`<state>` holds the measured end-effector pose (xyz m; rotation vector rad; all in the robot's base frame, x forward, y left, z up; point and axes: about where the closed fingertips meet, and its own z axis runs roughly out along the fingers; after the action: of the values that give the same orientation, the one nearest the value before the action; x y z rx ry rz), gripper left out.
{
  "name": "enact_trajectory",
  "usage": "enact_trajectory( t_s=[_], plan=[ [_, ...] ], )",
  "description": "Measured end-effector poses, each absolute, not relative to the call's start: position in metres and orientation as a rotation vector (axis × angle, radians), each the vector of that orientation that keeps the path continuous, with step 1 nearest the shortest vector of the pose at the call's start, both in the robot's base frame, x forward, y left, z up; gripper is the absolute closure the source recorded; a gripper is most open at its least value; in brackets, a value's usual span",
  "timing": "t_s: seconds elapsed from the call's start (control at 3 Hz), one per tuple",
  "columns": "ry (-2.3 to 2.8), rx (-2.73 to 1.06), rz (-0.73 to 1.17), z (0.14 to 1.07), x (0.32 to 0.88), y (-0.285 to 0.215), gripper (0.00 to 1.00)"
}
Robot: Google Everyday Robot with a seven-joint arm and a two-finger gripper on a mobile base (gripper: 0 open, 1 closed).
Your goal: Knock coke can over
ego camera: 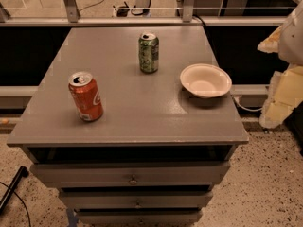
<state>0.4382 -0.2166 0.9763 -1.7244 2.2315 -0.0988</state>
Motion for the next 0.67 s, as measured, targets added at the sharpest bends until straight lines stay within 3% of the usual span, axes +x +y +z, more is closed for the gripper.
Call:
enact_trajectory(
  t_s=[0.67],
  plan=[
    [2.136,-1.745,-0.037,0.973,0.462,-0.190,0.00]
  ],
)
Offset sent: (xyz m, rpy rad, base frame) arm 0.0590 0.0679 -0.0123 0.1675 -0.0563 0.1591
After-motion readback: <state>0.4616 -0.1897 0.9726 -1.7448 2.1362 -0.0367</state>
